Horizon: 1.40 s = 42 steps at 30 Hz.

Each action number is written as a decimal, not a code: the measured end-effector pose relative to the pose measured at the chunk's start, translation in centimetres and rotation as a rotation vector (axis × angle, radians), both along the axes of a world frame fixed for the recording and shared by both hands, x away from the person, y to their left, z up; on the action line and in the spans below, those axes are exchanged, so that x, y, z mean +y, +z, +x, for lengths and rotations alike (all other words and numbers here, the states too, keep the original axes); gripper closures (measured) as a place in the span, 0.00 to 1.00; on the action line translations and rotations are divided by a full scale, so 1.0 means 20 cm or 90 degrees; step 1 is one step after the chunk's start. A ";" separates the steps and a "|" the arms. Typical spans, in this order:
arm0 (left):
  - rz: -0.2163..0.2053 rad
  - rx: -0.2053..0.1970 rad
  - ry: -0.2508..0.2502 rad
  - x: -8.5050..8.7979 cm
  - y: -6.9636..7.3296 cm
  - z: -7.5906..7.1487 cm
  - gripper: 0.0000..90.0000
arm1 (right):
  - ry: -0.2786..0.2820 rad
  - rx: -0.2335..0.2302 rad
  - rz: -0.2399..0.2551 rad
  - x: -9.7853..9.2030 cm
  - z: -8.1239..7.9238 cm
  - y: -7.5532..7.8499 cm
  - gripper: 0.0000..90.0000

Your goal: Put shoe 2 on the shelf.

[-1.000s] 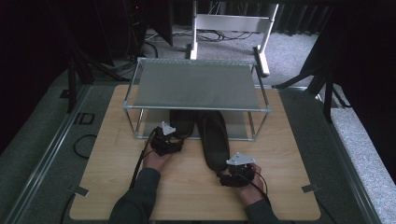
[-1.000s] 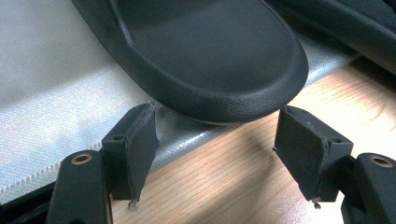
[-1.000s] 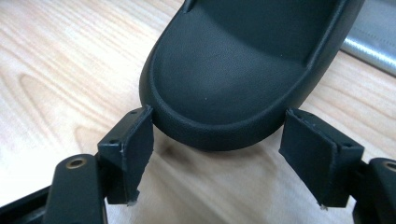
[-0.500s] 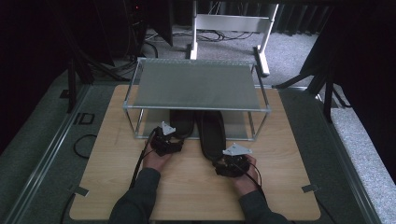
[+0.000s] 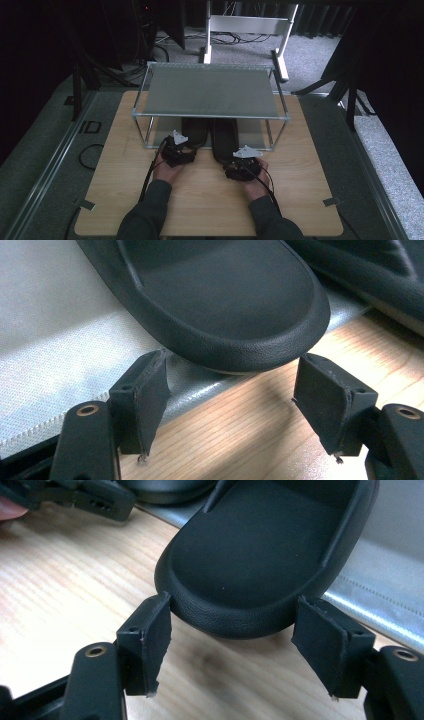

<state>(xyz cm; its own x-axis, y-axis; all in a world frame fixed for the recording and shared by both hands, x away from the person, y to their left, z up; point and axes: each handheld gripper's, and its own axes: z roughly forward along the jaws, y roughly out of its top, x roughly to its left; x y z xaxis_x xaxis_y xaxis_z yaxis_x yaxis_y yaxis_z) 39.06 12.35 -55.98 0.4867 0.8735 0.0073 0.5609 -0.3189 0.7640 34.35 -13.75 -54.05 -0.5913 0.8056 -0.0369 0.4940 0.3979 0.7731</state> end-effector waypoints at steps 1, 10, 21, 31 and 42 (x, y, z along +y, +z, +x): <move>0.000 0.000 0.000 0.00 0.00 0.00 0.34 | -0.002 0.000 0.000 0.00 0.01 0.00 0.35; 0.002 -0.001 0.004 0.00 0.00 0.00 0.36 | -0.018 0.002 0.000 0.04 0.09 -0.01 0.36; 0.000 0.000 0.004 0.00 0.00 0.00 0.36 | -0.020 0.004 0.001 0.06 0.17 -0.01 0.36; 0.002 -0.001 0.003 0.00 0.00 0.00 0.36 | -0.022 0.007 0.001 0.08 0.21 -0.01 0.36; 0.000 -0.001 0.002 0.00 0.00 0.00 0.36 | -0.021 0.011 0.006 0.13 0.26 -0.02 0.40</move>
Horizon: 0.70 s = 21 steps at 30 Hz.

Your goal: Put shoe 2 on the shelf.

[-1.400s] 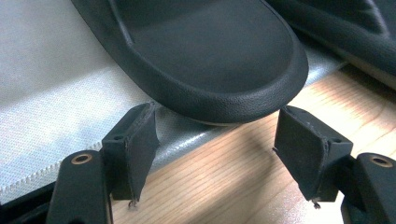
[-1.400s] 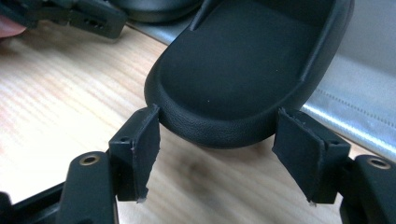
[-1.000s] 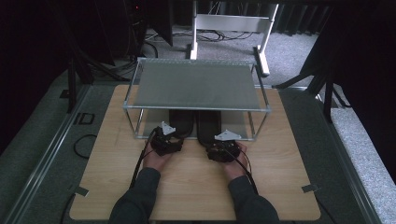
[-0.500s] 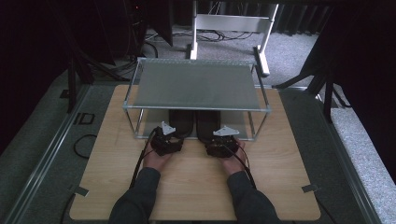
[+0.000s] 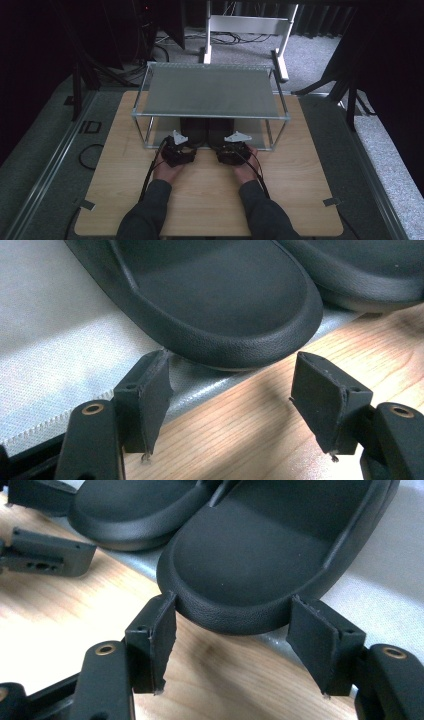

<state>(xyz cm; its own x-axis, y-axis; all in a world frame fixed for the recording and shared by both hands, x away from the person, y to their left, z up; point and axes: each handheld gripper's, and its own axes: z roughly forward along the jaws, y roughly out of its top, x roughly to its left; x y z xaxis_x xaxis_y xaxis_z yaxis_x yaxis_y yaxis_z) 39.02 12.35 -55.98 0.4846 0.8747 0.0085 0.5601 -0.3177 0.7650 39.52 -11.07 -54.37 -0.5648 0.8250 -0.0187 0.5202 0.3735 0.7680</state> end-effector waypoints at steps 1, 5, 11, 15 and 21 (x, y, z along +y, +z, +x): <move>0.000 0.000 0.000 0.00 0.00 0.00 0.36 | -0.003 0.002 0.001 0.00 0.00 0.00 0.40; -0.001 0.000 0.000 0.00 0.00 0.00 0.36 | -0.009 0.002 0.001 0.01 0.02 0.00 0.40; -0.002 0.000 -0.001 0.00 0.00 0.00 0.36 | -0.018 0.001 0.004 0.02 0.03 -0.01 0.40; -0.003 0.000 -0.003 0.00 0.00 0.00 0.36 | -0.017 0.004 -0.001 0.02 0.04 0.00 0.40; -0.001 -0.007 -0.003 0.00 0.00 -0.01 0.36 | -0.018 0.004 -0.008 0.02 0.03 0.00 0.40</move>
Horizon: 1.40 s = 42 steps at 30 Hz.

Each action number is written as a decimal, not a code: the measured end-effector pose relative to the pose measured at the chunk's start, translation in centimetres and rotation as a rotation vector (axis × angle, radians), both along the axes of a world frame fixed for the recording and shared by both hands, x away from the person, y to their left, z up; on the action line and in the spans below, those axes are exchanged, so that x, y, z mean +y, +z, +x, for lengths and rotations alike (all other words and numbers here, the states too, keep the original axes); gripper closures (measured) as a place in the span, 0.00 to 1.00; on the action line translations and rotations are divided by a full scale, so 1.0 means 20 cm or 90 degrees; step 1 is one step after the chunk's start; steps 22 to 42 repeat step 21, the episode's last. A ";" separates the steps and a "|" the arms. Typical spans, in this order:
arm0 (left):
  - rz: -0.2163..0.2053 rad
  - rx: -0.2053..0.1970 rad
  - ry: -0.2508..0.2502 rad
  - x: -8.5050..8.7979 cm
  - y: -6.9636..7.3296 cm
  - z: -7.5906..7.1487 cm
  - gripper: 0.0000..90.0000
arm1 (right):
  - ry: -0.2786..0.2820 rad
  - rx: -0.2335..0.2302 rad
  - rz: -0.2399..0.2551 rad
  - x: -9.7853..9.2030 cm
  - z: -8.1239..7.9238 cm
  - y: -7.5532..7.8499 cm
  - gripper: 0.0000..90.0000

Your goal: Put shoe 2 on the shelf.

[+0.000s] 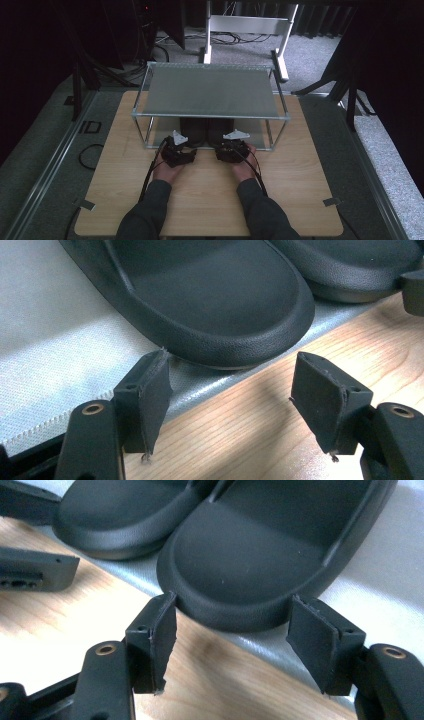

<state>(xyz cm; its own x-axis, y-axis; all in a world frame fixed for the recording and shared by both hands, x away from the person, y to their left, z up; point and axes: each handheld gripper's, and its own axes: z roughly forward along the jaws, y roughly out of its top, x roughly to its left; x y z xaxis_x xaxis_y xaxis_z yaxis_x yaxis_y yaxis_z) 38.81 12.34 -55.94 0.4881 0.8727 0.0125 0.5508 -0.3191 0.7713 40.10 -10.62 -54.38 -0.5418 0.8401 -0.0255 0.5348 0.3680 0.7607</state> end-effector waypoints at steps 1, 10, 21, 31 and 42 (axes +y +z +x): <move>-0.002 0.000 0.000 0.00 0.00 0.00 0.36 | 0.000 -0.001 0.001 0.00 -0.01 0.00 0.40; -0.015 -0.025 0.031 0.02 0.01 -0.06 0.36 | 0.013 -0.006 -0.017 -0.11 -0.11 0.02 0.40; -0.029 -0.035 0.038 0.04 0.01 -0.10 0.36 | 0.021 -0.002 -0.030 -0.29 -0.23 0.02 0.39; -0.029 -0.035 0.038 0.04 0.01 -0.10 0.36 | 0.021 -0.002 -0.030 -0.29 -0.23 0.02 0.39; -0.029 -0.035 0.038 0.04 0.01 -0.10 0.36 | 0.021 -0.002 -0.030 -0.29 -0.23 0.02 0.39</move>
